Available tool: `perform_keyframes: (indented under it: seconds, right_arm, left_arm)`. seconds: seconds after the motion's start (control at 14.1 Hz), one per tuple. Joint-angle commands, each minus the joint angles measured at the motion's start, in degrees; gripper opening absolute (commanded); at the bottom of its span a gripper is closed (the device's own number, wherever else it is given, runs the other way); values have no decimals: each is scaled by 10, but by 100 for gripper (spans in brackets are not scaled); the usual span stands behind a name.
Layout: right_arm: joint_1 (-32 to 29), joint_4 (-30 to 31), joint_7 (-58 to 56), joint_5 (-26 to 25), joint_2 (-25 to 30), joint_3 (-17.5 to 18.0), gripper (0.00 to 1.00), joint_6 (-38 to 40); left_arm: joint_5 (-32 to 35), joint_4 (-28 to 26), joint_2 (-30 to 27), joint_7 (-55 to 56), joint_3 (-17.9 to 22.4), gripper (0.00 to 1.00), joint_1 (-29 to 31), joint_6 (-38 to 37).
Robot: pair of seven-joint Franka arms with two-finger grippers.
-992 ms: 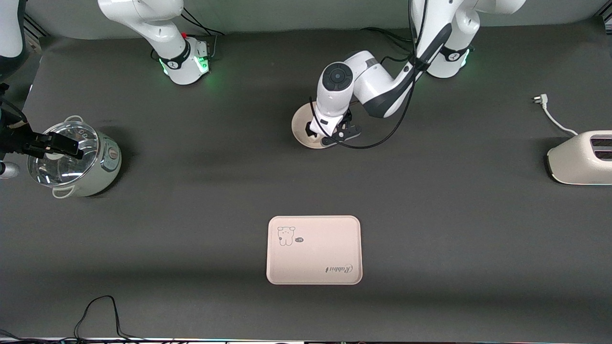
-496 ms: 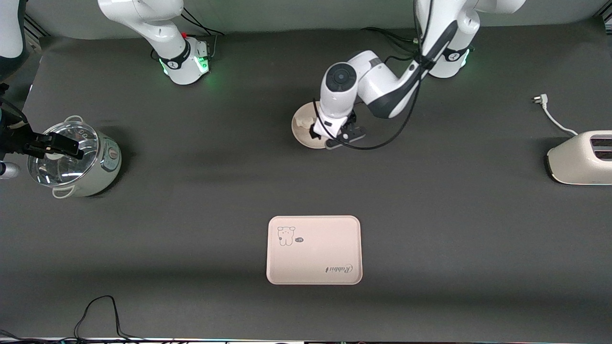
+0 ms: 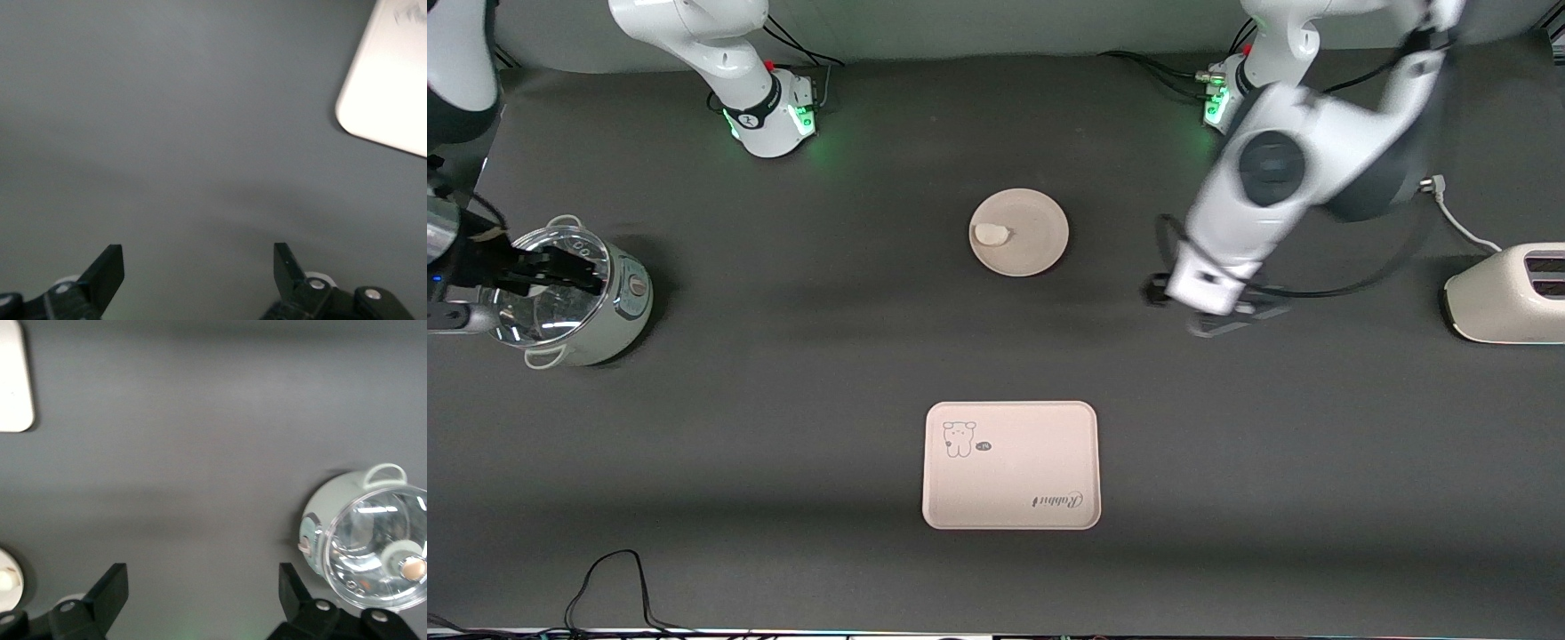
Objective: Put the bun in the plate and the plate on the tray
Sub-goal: 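Withdraw the left gripper while the right gripper rises from rest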
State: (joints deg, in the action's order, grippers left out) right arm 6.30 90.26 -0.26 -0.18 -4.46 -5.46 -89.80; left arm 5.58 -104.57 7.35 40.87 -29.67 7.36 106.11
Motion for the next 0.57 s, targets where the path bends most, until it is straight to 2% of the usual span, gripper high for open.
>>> perform_keyframes:
  seconds: [0.0,0.28,0.5]
  right_arm:
    - [51,12,1,10,20,-2,100,1]
    - [114,33,88,55,30,-2,100,-9]
    - [180,37,154,56,31,-2,100,-20]
  left_arm:
    - [-3,68,4,-114,-8,100,79,-66]
    - [-3,109,6,-252,-7,100,181,-80]
    - [-2,148,11,-286,-7,100,204,-134]
